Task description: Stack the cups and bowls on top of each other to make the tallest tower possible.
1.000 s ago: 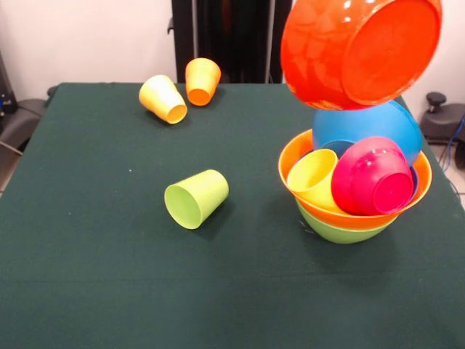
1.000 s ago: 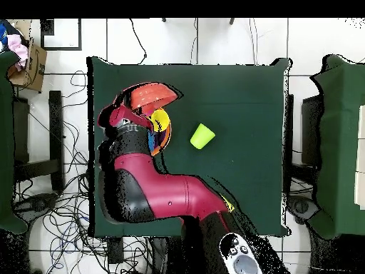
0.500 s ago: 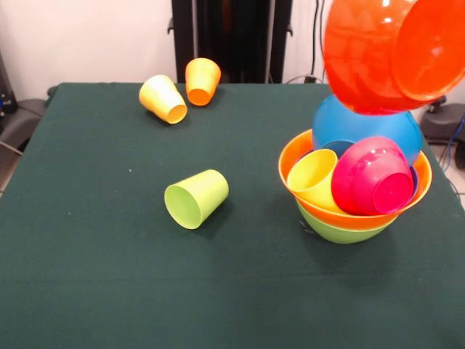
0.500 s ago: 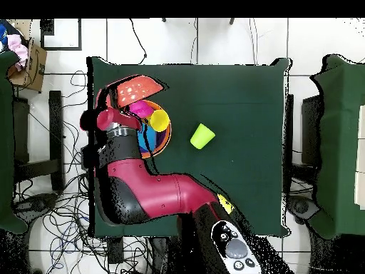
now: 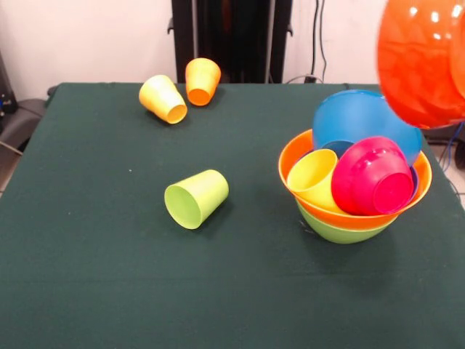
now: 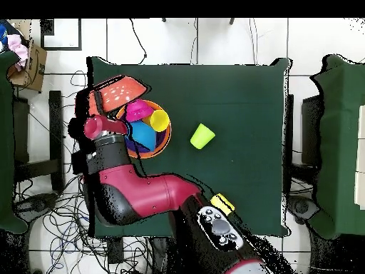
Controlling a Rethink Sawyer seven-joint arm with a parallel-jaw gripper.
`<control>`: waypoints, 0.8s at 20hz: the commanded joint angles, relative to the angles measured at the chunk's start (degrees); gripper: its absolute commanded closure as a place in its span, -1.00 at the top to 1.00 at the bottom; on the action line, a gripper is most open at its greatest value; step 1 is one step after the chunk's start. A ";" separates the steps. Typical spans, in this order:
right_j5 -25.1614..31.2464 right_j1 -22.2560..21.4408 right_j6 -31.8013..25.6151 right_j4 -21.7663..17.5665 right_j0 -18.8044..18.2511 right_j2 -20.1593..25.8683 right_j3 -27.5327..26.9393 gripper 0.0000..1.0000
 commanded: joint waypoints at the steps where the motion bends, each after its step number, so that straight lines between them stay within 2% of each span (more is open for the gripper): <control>1: -7.23 8.62 10.45 -6.02 3.46 -0.58 -1.87 -1.00; 8: -8.39 12.00 9.79 -7.29 4.89 0.76 -6.73 -1.00; 16: -5.69 16.47 9.46 -9.56 5.90 1.94 -14.58 -1.00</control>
